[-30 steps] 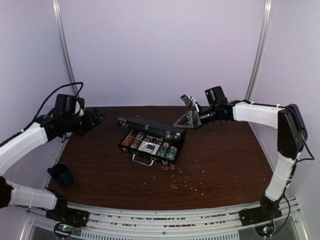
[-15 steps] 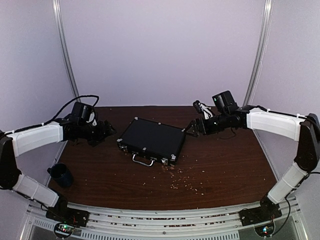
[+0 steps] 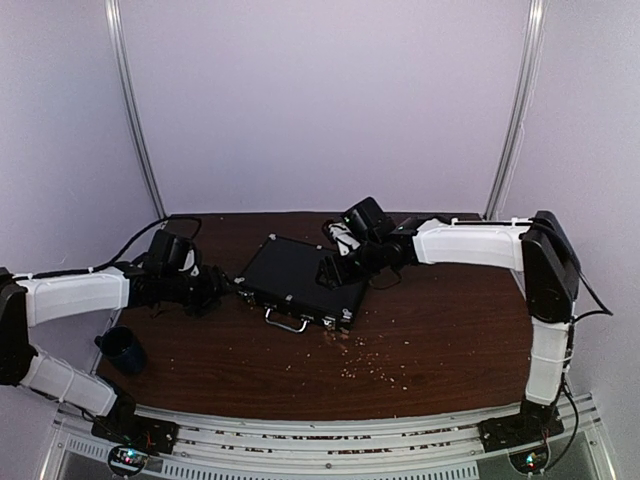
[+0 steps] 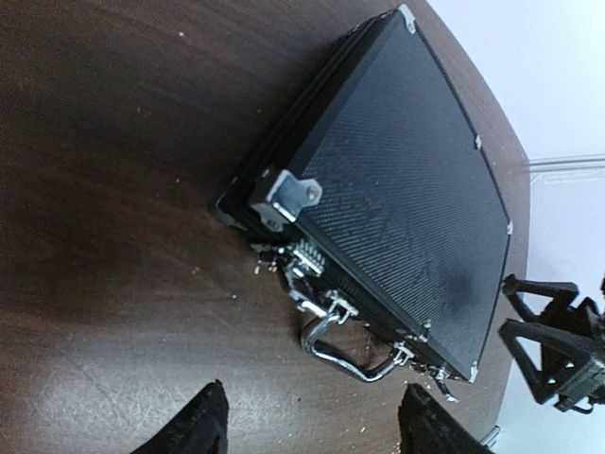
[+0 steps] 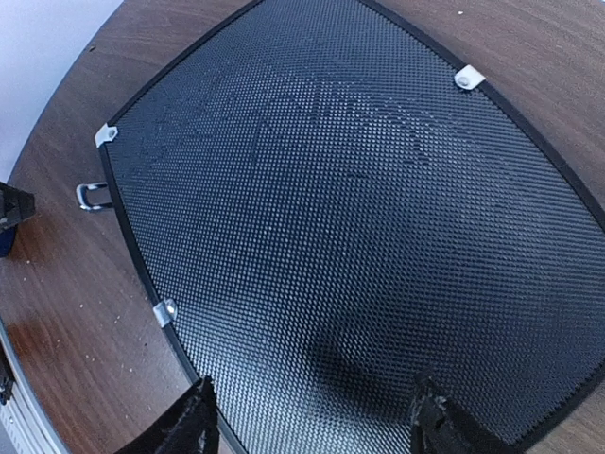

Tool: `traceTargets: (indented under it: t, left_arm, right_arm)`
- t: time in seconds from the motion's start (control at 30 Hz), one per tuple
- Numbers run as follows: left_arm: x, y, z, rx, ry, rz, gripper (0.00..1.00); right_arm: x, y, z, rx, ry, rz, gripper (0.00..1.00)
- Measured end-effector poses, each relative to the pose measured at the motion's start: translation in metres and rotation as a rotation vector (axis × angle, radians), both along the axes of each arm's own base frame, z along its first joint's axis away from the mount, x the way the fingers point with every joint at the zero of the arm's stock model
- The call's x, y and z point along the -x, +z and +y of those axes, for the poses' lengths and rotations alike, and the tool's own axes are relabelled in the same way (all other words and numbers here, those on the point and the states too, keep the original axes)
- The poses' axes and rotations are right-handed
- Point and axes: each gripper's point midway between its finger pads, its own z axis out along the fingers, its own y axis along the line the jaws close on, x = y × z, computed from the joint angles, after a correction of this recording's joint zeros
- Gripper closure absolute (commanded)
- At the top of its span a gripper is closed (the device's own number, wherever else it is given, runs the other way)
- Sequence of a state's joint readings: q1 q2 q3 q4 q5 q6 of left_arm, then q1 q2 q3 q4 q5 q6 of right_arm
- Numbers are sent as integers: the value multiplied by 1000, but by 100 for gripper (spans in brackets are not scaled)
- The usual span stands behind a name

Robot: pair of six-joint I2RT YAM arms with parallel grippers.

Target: Pack up texas hold em set

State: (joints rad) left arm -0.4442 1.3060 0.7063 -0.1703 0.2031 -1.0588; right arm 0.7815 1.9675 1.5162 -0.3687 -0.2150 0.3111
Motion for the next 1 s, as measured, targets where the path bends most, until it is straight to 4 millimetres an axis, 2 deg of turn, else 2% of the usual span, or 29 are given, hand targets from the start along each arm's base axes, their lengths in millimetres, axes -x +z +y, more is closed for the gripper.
traceTargets:
  t: [0.17, 0.4, 0.6, 0.9, 1.0]
  left_arm:
    - [-14, 9, -7, 64, -7, -45, 40]
    - [-18, -31, -21, 68, -72, 45, 49]
    - [-27, -36, -25, 63, -112, 47, 56]
    - [-34, -40, -18, 60, -112, 38, 69]
    - [-35, -44, -18, 56, -117, 40, 81]
  right_arm:
    - [-2, -14, 26, 33, -8, 14, 36]
    - [7, -4, 38, 59, -72, 4, 39]
    - [18, -8, 33, 64, -182, 57, 39]
    - [13, 24, 24, 11, -310, 40, 39]
    - [9, 35, 24, 16, -305, 14, 39]
